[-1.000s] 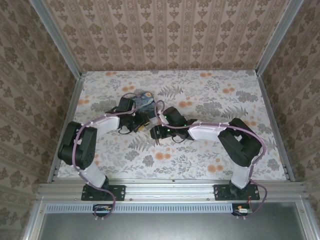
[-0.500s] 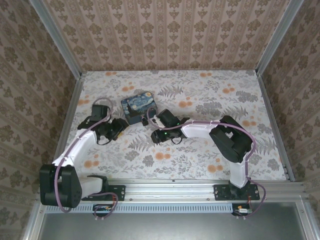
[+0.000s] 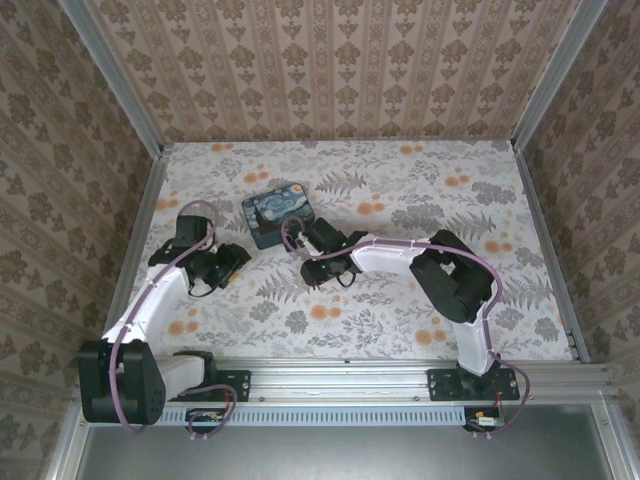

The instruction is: Unlock a padlock with a key

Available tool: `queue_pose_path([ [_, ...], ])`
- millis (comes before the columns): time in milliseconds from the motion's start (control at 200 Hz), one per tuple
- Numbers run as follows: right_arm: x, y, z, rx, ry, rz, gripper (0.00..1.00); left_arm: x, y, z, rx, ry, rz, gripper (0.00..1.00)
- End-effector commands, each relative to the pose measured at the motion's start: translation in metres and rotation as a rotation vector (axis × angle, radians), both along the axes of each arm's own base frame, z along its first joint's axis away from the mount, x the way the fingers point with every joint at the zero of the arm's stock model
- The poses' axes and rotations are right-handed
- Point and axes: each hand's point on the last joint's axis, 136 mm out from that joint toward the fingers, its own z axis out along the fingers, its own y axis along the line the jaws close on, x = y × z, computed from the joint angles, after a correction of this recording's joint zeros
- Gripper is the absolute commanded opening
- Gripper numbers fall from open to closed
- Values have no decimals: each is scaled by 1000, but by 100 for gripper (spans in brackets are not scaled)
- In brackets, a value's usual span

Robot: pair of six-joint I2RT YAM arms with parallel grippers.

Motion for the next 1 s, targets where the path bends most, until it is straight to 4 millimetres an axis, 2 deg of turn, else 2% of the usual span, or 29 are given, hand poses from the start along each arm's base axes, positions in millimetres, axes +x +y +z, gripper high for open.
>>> queue_pose_path([
  [0, -14, -5, -31, -102, 51, 34, 35, -3, 4, 7, 7, -22, -19, 48],
  [155, -11, -3, -32, -116, 35, 31, 39, -6, 8, 7, 5, -22, -13, 48],
  [250, -12, 3, -31, -121, 27, 40, 38, -6, 10, 6, -1, -19, -5, 48],
  [420, -12, 4, -37, -189, 12, 47, 32, -4, 12, 6, -2, -25, -1, 48],
  [530, -10, -2, -42, -246, 10, 30, 27, -3, 14, 7, 8, -27, -5, 47],
  [670, -8, -5, -44, -276, 4, 19, 16, -1, 15, 9, 10, -36, -2, 47],
  [740, -5, -5, -35, -261, -13, 7, 9, 0, 16, 11, 15, -39, -5, 47],
  [835, -2, 0, -12, -188, -42, -4, 0, 1, 17, 15, 22, -46, -9, 47],
  [925, -2, 0, 13, -67, -32, -22, 0, 3, 10, 21, -9, -67, -43, 47],
  [995, -4, -6, 31, 32, -14, -34, 0, 3, -6, 27, -70, -82, -127, 46],
])
